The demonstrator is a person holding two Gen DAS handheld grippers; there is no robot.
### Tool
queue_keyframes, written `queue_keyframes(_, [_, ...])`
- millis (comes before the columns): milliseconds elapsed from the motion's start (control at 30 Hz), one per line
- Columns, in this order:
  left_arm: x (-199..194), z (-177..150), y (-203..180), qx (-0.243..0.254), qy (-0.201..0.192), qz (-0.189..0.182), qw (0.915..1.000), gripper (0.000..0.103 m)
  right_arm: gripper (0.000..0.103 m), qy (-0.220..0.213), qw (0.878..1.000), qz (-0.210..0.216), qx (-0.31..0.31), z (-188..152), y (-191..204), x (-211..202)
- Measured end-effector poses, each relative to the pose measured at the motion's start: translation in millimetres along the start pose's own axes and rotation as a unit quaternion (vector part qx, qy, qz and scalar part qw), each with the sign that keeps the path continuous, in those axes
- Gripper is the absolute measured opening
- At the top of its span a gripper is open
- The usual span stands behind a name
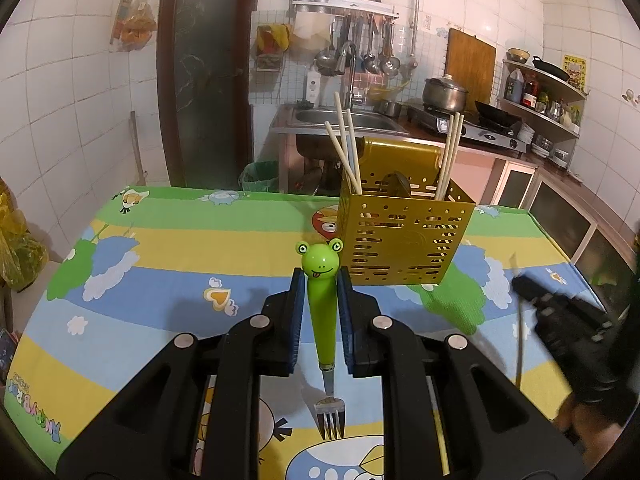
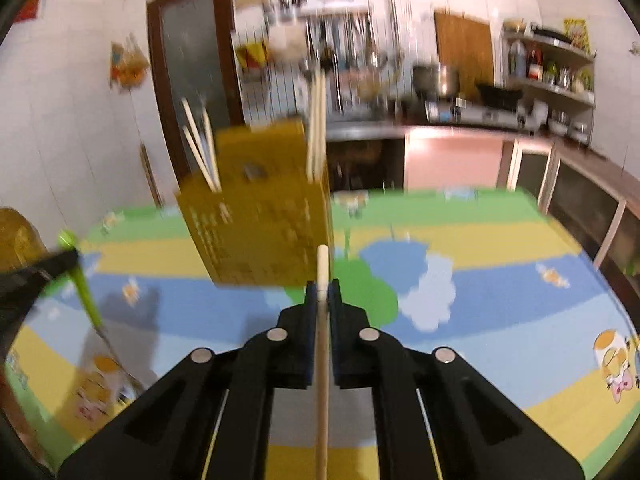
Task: Organize utensils
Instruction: 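Lift the frog fork and chopstick with both tools over the yellow holder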
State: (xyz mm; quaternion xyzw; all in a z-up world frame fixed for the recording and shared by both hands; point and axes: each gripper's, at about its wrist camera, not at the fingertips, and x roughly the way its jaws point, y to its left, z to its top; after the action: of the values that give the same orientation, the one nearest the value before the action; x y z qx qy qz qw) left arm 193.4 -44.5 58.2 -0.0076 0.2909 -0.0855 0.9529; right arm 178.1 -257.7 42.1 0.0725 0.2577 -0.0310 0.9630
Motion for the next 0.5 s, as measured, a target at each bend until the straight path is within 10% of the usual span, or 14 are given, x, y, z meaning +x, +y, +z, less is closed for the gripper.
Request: queue_keyframes(500, [-16,-5,0,-0.002,-0.019,-0.007,0.9998,0.015,0.006,-0.151,0.988,0.009,-0.013,7,10,-58])
